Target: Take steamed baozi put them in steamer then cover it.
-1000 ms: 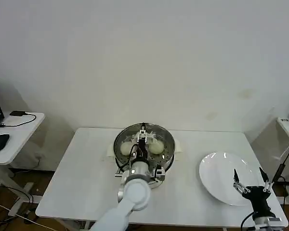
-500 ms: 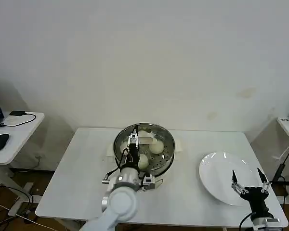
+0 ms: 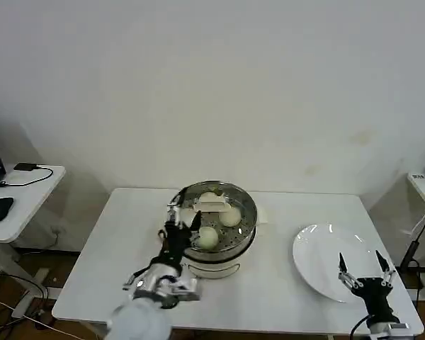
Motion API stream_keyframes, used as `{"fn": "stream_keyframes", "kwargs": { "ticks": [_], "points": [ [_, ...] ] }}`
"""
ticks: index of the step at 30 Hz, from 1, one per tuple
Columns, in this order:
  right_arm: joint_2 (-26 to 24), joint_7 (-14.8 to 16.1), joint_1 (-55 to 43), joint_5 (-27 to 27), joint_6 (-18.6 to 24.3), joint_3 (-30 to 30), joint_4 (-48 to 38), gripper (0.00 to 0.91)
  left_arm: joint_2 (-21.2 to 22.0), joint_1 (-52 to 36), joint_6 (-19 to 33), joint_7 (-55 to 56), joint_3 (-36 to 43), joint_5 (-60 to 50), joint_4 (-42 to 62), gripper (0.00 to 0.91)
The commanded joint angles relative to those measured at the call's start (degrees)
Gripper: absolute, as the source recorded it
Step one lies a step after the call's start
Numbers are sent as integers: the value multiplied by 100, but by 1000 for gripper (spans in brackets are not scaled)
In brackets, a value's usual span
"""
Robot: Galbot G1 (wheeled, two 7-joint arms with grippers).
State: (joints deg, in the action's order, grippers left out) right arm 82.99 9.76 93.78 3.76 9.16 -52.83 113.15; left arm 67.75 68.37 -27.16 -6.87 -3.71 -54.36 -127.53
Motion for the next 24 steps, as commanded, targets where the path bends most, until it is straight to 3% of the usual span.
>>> {"fn": "stream_keyframes", "kwargs": {
  "ticks": [1, 6, 11, 16, 24],
  "points": [
    [-21, -37, 120, -70, 158, 243, -183, 907, 400, 2426, 2841, 2318, -2852, 5503, -107, 907],
    [-83, -77, 271, -25, 296, 347, -286, 907, 601, 3512, 3191, 2271, -3520, 6370, 272, 907],
    [-211, -51, 544, 292, 216, 573, -188, 907, 584, 4413, 3606, 2383, -3523, 6523, 547, 907],
    [-369, -63, 846, 537, -169, 865, 211, 907, 459, 4899, 3661, 2533, -3285, 6609, 777, 907],
    [-492, -66, 1128, 562, -856, 1175, 649, 907, 504, 4883, 3616, 2571, -3036, 6400, 896, 907]
  ]
}}
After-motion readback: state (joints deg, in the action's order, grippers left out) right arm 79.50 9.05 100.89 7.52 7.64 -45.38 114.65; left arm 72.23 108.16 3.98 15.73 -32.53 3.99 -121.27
